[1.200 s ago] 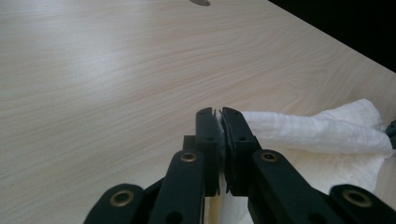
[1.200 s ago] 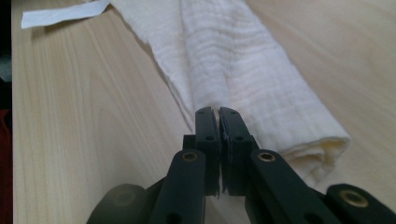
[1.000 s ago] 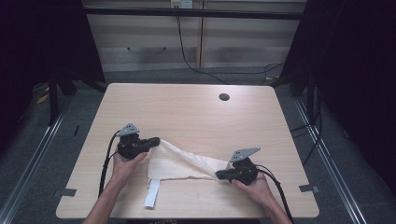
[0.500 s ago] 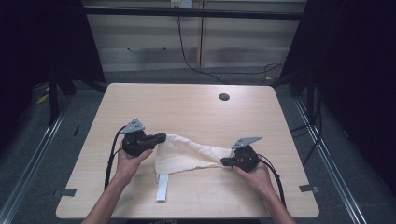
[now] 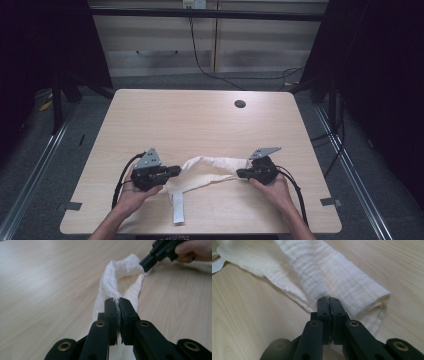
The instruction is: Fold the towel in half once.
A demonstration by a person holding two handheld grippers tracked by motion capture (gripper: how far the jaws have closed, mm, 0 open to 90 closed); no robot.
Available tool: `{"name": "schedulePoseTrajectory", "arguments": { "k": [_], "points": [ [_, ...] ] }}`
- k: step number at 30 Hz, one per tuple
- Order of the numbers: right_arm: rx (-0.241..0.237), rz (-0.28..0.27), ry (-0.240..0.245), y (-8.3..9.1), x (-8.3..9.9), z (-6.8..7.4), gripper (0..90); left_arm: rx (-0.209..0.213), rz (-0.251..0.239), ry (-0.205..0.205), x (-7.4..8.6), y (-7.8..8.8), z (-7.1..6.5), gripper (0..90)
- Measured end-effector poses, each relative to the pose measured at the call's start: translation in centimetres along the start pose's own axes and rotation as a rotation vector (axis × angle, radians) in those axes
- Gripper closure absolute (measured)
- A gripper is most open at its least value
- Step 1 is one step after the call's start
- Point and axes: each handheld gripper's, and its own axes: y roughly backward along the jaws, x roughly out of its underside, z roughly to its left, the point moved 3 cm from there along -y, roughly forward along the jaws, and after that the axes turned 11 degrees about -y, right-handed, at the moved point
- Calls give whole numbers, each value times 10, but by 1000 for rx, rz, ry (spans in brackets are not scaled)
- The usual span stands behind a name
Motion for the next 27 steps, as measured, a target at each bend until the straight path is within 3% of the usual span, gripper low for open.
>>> {"name": "schedulePoseTrajectory", "arguments": {
  "k": [3, 11, 16, 20, 27],
  "points": [
    [2, -1, 1, 0, 0, 1, 883, 29, 21, -11, 10, 0, -9, 857],
    [2, -7, 9, 0, 1, 1, 883, 78, 139, -47, 42, -9, -29, 857],
    [54, 0, 38, 4, 1, -2, 882, 68, 123, -34, 44, -11, -29, 860],
    [53, -6, 10, 10, 5, -8, 882, 56, 127, -38, 45, -12, -23, 862],
    [90, -16, 34, 14, 9, -5, 880, 26, 123, -25, 44, -16, -17, 862]
  ]
}}
